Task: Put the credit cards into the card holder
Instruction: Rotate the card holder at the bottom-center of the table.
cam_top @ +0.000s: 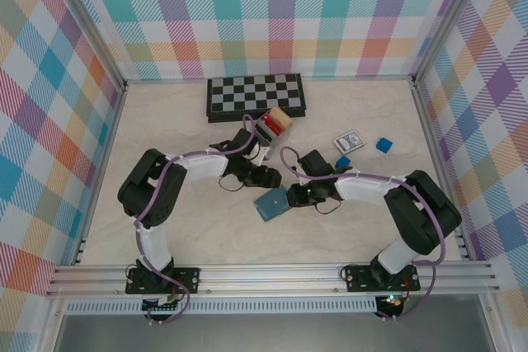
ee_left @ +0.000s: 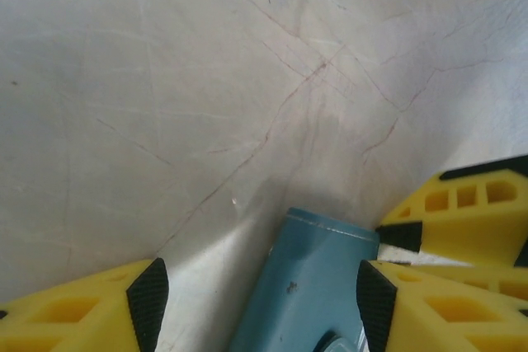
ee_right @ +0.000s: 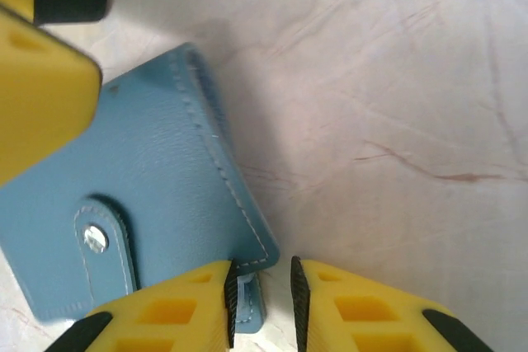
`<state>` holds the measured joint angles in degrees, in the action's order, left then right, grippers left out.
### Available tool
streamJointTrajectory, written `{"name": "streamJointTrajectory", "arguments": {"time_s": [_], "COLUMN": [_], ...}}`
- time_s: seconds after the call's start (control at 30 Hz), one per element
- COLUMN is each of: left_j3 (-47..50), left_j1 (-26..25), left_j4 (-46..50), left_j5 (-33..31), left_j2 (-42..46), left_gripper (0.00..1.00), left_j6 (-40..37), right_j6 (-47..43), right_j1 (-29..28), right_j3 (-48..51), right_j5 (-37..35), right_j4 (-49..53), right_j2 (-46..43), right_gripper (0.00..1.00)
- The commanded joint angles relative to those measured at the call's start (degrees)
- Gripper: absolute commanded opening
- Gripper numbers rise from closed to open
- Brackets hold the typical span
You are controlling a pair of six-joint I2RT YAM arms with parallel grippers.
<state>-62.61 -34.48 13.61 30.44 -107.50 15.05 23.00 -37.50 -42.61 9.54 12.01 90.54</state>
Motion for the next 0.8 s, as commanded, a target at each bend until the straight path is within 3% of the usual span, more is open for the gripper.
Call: {"name": "streamJointTrajectory", "arguments": {"time_s": [0.0, 0.13, 0.4, 0.63, 0.77], "left_j3": [2.57, 6.31, 14.55, 14.8, 14.69], "left_j1": [-0.83, -0.92, -1.62, -2.5, -3.22], "left_j4": [4.26, 4.01, -3.85, -8.41, -10.55], "left_j5": [2.69, 3.75, 6.81, 10.53, 11.52], "left_j2": [2.15, 5.3, 10.0, 8.32, 8.4], "left_gripper": [0.63, 0.63, 0.58, 0.51, 0.44], "left_j6": [-0.53, 1.47, 6.82, 8.49, 9.79], "right_j6": [1.72, 6.2, 20.47, 23.75, 24.37], "right_j1": [0.65, 0.67, 0.59, 0.65, 0.67], "right_j3": [1.53, 1.11, 6.45, 5.94, 4.04], "right_j5": [-2.08, -2.14, 7.76, 11.24, 8.82], "right_j4": [0.85, 2.89, -0.81, -4.44, -3.21], "right_j2": [-2.01, -5.1, -11.09, -6.35, -2.78], "right_gripper": [0.26, 0.27, 0.27, 0.24, 0.22]}}
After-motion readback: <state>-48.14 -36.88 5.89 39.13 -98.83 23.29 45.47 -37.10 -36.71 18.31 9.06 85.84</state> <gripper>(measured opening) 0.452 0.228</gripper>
